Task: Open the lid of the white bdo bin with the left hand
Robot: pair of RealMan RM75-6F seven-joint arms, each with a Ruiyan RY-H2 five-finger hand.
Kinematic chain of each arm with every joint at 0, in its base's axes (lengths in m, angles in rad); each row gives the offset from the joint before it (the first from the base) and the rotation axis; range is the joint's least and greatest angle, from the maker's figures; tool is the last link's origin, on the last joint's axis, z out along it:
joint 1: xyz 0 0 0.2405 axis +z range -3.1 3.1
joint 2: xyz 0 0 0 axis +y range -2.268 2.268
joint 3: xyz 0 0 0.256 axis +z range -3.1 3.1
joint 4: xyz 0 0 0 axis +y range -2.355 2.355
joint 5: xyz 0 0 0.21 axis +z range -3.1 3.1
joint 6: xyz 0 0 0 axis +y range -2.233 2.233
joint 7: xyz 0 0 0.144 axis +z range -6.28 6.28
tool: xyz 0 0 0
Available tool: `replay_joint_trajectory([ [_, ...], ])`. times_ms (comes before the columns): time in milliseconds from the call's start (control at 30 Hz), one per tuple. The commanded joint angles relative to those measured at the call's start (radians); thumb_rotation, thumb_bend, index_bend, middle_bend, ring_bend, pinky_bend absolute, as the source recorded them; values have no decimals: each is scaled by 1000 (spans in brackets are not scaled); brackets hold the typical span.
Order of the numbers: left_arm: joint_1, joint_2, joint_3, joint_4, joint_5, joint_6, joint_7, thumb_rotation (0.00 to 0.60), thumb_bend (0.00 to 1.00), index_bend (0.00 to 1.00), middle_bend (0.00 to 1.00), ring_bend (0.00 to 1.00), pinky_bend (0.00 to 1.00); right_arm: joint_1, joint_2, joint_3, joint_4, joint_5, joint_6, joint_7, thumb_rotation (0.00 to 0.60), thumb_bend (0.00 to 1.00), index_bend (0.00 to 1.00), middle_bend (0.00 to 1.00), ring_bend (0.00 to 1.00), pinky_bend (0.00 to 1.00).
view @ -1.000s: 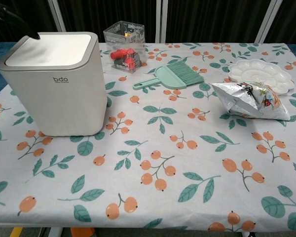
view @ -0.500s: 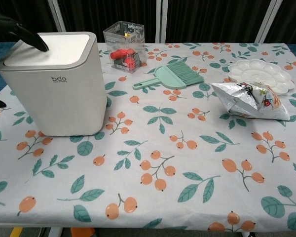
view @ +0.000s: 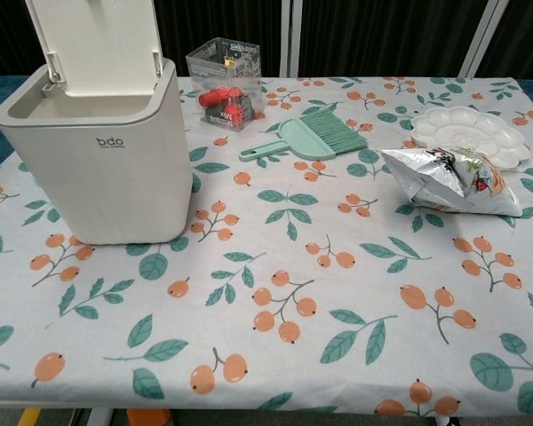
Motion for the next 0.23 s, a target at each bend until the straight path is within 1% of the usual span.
replay_joint_trajectory([
  [33,57,-33,31,21,-66,4,37,507,0,134,155,121,4,7,-1,-6,9,3,-25,16,600,200,0,23,0,0],
  [133,100,-69,50,34,-93,17,66,505,0,134,155,121,3,10,-9,-8,18,-7,-25,26,600,203,0,18,0,0],
  [233,127,-88,63,38,-81,40,77,509,0,135,155,121,3,5,-21,-8,26,-21,-7,22,600,204,0,18,0,0],
])
